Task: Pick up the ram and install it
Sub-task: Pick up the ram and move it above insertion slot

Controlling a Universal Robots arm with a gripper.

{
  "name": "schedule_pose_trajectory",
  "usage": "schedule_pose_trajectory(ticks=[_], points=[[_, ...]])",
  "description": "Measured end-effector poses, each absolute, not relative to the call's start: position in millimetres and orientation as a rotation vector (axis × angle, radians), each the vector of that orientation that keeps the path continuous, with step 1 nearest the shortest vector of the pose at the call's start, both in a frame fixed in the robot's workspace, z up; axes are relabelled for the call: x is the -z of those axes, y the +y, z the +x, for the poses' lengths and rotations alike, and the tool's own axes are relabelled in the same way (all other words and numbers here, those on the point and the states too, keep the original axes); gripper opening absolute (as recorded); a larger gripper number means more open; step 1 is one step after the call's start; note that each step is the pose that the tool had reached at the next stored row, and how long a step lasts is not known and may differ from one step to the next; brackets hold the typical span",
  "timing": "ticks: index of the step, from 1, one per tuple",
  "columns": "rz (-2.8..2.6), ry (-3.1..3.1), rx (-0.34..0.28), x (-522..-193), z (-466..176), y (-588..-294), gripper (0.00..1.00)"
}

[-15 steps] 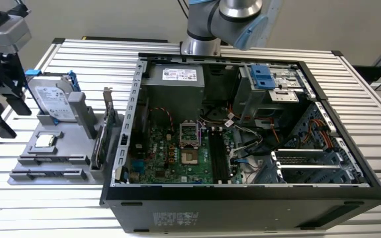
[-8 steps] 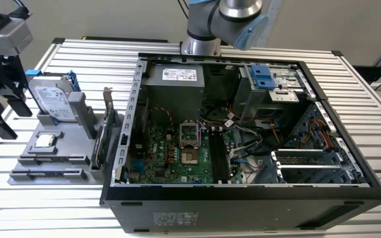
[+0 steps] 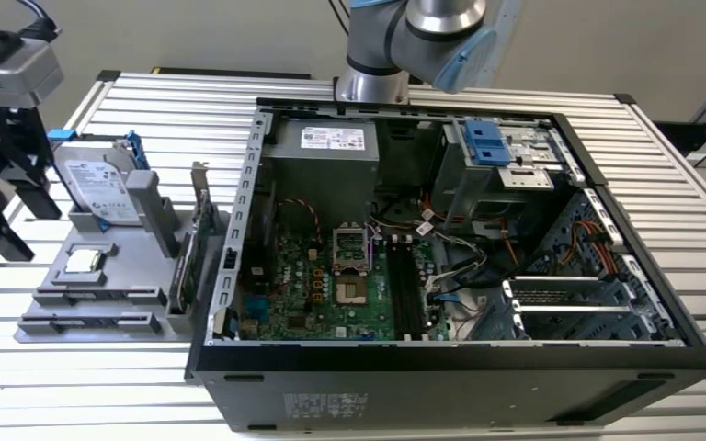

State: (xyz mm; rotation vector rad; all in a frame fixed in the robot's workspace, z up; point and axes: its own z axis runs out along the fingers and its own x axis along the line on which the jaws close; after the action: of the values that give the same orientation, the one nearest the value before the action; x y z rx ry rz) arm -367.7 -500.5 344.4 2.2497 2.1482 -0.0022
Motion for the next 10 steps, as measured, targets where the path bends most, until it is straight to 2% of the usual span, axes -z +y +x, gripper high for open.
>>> schedule_pose_trajectory(ticks=[10], points=[[2.246, 2.145, 0.009, -339.3, -367.7, -500.5, 1.00]])
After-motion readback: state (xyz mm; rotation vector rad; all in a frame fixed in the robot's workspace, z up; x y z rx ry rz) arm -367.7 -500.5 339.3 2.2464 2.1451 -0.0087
